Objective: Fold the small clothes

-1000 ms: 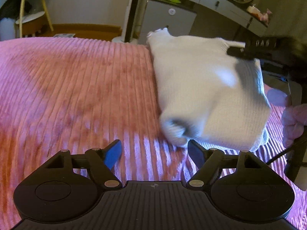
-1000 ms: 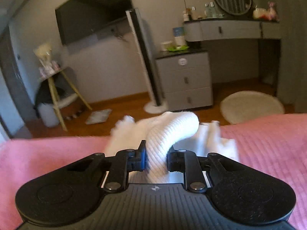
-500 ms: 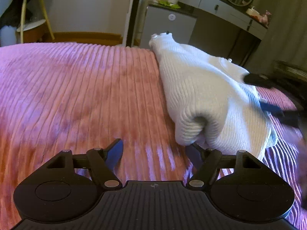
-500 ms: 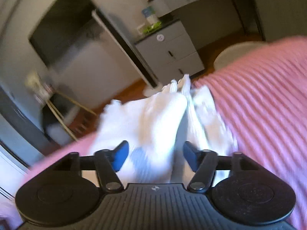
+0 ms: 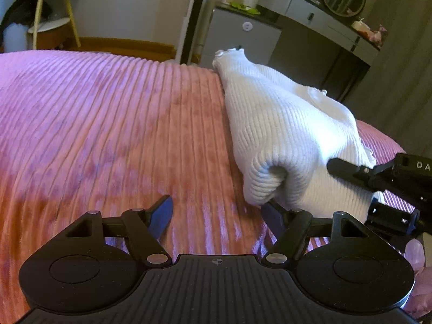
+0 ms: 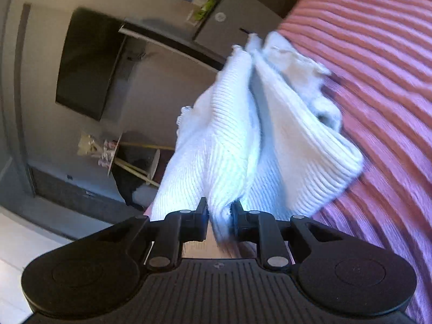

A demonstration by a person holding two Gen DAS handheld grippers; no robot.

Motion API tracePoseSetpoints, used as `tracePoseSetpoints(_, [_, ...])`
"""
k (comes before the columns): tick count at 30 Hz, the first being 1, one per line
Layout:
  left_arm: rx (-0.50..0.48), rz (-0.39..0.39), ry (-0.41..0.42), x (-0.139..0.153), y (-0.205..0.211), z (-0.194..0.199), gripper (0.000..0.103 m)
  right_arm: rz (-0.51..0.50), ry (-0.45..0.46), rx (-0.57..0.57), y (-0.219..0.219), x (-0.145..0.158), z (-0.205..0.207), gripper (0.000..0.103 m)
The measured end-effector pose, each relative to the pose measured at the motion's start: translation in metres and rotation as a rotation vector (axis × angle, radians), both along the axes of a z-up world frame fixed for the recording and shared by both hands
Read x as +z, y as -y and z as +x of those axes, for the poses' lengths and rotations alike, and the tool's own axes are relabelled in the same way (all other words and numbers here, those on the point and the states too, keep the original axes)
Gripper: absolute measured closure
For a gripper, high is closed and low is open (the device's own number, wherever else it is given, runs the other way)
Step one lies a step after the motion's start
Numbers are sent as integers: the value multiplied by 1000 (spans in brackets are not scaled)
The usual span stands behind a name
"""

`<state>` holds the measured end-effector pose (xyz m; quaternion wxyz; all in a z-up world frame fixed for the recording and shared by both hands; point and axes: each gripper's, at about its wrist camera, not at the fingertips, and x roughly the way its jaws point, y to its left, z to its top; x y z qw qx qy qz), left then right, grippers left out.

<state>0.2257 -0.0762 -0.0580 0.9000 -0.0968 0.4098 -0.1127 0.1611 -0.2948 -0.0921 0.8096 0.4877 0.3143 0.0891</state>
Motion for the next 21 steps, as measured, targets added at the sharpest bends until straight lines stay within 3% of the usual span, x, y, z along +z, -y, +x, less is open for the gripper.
tracePoseSetpoints(1, [0,4,-1,0,1,1,26,3,-1,-3,-1,2,2,74])
tracePoseSetpoints(3, [-3,18,4,-1,3,1,26,29,-17,6,2,-2,8,73])
tracePoseSetpoints(5, [-4,28,9,-1,4,1,25,16,-38,22,2,-1,17,80])
tracePoseSetpoints(6, [-3,26,9,-1,4,1,25,-31,-37,31,1,5,21,85])
tracePoseSetpoints(11, [7,16,10,-1,4,1,24,-528,106,130,-22,70,19,88])
tracePoseSetpoints(14, [4,14,15,0,4,1,23,-731,194,145,-30,99,13,89])
tracePoseSetpoints(17, [0,19,16,-1,4,1,23,-907,199,136,-36,98,8,89])
tracePoseSetpoints(21, [-8,12,2,0,2,3,23,-944,76,155,-30,55,10,88])
